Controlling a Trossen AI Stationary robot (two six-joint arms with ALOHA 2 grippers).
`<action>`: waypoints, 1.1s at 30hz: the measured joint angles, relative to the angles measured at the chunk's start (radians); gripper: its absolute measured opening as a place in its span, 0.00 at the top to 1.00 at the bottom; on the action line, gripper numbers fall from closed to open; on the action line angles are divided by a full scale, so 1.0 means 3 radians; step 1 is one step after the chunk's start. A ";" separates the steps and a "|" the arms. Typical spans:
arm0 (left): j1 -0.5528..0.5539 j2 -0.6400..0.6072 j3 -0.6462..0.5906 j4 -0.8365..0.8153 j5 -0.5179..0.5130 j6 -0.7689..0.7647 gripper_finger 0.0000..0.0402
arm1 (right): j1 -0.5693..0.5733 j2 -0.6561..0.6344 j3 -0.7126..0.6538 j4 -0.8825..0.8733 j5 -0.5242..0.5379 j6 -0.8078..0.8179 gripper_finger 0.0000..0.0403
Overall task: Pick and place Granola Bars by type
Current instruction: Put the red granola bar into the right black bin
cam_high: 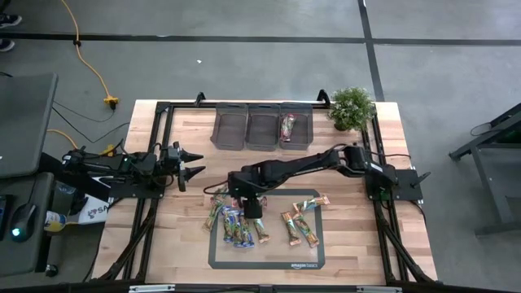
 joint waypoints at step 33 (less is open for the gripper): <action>0.0000 -0.0001 -0.0001 -0.0001 0.0046 0.0000 0.47 | 0.0023 0.0238 0.0000 0.0109 0.0152 0.0029 0.54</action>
